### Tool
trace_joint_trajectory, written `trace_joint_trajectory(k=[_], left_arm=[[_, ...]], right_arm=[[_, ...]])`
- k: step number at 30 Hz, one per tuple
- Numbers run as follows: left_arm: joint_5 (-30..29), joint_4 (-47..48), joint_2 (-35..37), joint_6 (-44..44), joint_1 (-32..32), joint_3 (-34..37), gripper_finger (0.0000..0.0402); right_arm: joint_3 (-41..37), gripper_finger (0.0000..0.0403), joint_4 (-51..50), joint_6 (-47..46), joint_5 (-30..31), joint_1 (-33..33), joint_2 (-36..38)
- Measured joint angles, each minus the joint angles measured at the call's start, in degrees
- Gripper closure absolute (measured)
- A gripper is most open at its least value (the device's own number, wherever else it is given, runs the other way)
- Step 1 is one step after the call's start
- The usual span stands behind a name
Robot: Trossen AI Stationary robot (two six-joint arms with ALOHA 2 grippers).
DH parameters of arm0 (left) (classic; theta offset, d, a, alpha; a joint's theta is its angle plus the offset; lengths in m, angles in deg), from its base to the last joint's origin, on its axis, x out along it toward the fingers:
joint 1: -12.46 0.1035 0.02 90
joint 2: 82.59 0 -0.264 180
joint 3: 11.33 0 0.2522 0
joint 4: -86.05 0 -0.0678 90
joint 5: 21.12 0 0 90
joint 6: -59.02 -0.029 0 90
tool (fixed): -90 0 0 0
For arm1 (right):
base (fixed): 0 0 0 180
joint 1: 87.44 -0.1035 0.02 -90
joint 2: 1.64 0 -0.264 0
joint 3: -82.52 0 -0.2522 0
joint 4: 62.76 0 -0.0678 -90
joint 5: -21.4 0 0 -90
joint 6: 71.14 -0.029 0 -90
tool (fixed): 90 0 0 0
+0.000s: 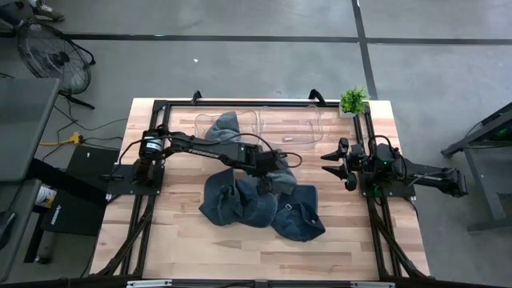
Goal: Pick & Place hat
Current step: Put the gray cap into the left transparent bin
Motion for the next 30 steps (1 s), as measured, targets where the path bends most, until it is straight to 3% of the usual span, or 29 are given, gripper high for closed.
trace_joint_trajectory(k=[10,12,20,30], left_arm=[[0.2,0.5,0.0,0.0,0.0,0.0,0.0364],[0.8,0.5,0.0,0.0,0.0,0.0,0.039],[1.8,3.2,0.0,-0.1,0.0,-1.2,0.0399],[1.0,16.0,0.0,-3.7,0.0,-14.3,0.04]], right_arm=[[0.0,0.0215,0.0,0.0,0.0,0.0,0.0],[0.0,0.0215,0.0,0.0,0.0,0.0,0.0],[0.0,0.0215,0.0,0.0,0.0,0.0,0.0],[0.0,0.0215,0.0,0.0,0.0,0.0,0.0]])
